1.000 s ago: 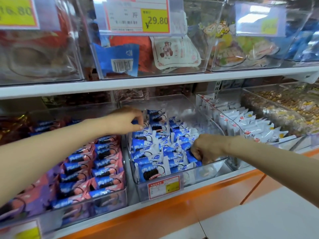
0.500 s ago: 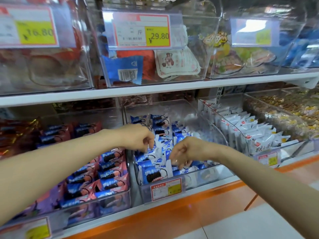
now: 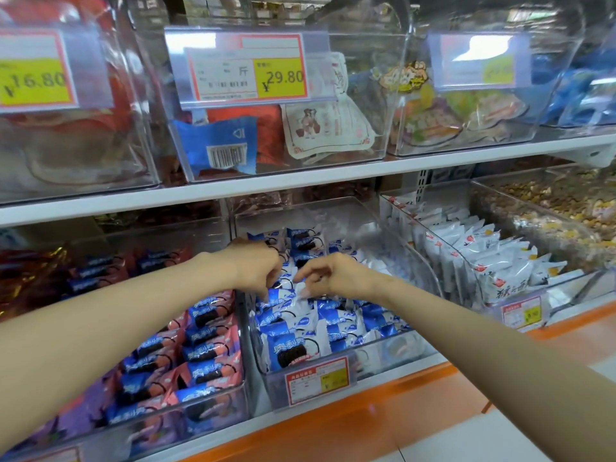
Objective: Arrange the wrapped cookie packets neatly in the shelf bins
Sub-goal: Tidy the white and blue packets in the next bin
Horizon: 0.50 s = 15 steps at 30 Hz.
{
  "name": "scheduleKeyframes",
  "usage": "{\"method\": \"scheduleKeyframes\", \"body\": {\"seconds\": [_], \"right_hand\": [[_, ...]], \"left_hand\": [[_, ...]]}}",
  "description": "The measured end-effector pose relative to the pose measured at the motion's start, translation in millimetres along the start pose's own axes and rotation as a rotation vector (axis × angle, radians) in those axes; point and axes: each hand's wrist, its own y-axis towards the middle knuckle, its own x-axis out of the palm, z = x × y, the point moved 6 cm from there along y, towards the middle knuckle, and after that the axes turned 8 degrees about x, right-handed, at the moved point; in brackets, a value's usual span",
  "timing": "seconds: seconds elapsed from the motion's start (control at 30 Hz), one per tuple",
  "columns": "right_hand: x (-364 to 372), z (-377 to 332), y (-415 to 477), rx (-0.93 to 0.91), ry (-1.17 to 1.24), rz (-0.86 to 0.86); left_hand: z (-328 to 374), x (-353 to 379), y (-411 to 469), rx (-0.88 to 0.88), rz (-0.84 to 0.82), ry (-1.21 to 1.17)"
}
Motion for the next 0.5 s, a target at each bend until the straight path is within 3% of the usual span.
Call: {"method": "scheduleKeyframes", "body": {"seconds": [0.1, 0.37, 0.43, 0.5], "right_hand": [[3.2, -2.5, 3.4, -0.056, 0.073, 0.018], [-10.2, -3.1, 9.3, -0.098, -0.041, 0.106], [-32.6, 8.8, 12.2, -0.065, -0.206, 0.247], [-41.7, 20.6, 13.2, -0.021, -0.448, 0.301]], "left_hand": [[1.4, -1.8, 0.0, -0.007, 0.005, 0.002], [0.6, 0.7, 0.7, 0.015, -0.104, -0.04], [-2.4, -2.0, 1.0, 0.021, -0.07, -0.155], [-0.8, -12.0, 5.5, 0.062, 0.094, -0.227]]}}
